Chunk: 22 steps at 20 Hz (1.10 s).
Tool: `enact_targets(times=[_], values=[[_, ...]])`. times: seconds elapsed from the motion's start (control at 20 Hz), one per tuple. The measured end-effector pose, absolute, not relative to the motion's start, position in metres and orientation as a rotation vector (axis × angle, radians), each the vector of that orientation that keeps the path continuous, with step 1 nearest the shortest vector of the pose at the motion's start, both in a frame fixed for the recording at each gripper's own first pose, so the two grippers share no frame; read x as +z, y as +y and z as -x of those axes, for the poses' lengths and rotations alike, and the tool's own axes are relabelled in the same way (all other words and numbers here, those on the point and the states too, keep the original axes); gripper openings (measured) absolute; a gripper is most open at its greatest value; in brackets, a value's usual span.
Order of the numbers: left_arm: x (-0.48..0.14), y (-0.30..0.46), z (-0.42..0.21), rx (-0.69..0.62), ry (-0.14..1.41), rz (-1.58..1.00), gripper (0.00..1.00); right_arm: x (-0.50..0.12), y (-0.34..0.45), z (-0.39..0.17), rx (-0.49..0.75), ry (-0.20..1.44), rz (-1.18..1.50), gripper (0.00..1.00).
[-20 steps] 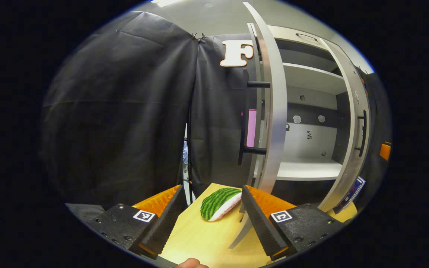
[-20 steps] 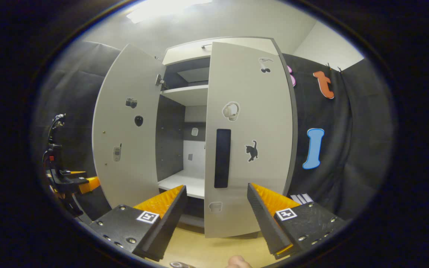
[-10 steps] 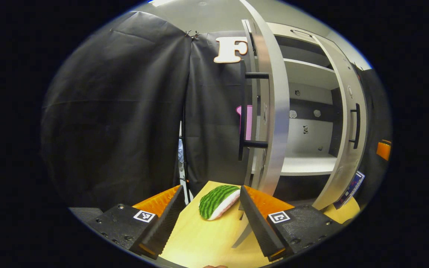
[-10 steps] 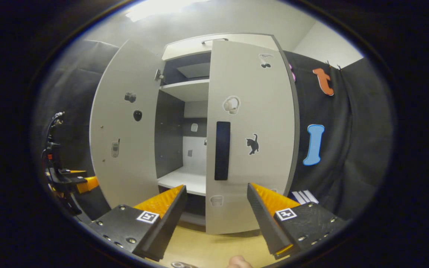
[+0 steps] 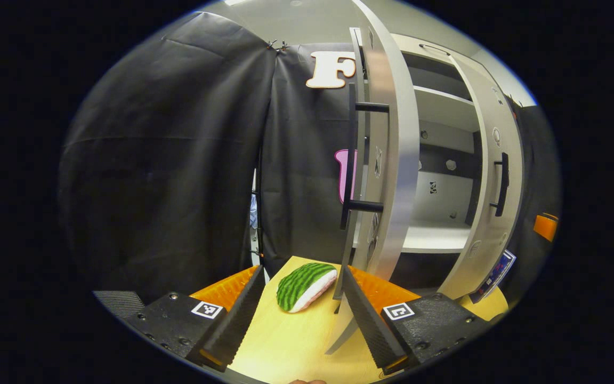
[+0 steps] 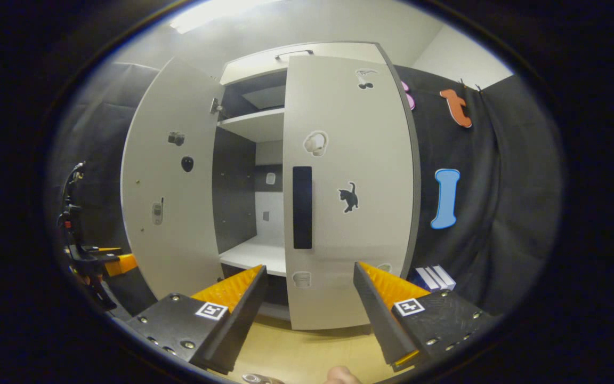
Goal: Grasp the bottle in the cabinet with the left hand and place it on the coaster, then close the right door with the right hand and the left door with the left hand.
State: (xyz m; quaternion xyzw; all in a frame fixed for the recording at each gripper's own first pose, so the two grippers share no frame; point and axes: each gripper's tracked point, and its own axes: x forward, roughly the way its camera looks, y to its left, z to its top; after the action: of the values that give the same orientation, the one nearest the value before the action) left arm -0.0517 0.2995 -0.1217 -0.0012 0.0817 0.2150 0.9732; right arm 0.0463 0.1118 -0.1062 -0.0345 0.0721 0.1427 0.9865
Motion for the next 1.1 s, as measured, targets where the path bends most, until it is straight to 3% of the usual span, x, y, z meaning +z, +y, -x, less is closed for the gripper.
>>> enact_targets(times=[0.8,0.85,0.95,1.0,1.1], values=[[-0.126,0.181,-0.005,0.141,0.166,-0.007,0.94,-0.102,0.08,-0.053,0.249,0.144,0.09,0.98],[-0.126,0.174,-0.009,0.124,0.161,0.001,0.89,-0.101,0.079,-0.054,0.244,0.143,0.09,0.98],[-0.128,0.158,-0.015,0.082,0.157,0.024,0.89,-0.1,0.075,-0.054,0.234,0.138,0.091,0.98],[-0.128,0.151,-0.019,0.062,0.156,0.034,0.94,-0.099,0.073,-0.055,0.229,0.135,0.091,0.98],[-0.128,0.141,-0.023,0.044,0.161,0.037,0.94,-0.098,0.07,-0.055,0.219,0.13,0.093,0.98]])
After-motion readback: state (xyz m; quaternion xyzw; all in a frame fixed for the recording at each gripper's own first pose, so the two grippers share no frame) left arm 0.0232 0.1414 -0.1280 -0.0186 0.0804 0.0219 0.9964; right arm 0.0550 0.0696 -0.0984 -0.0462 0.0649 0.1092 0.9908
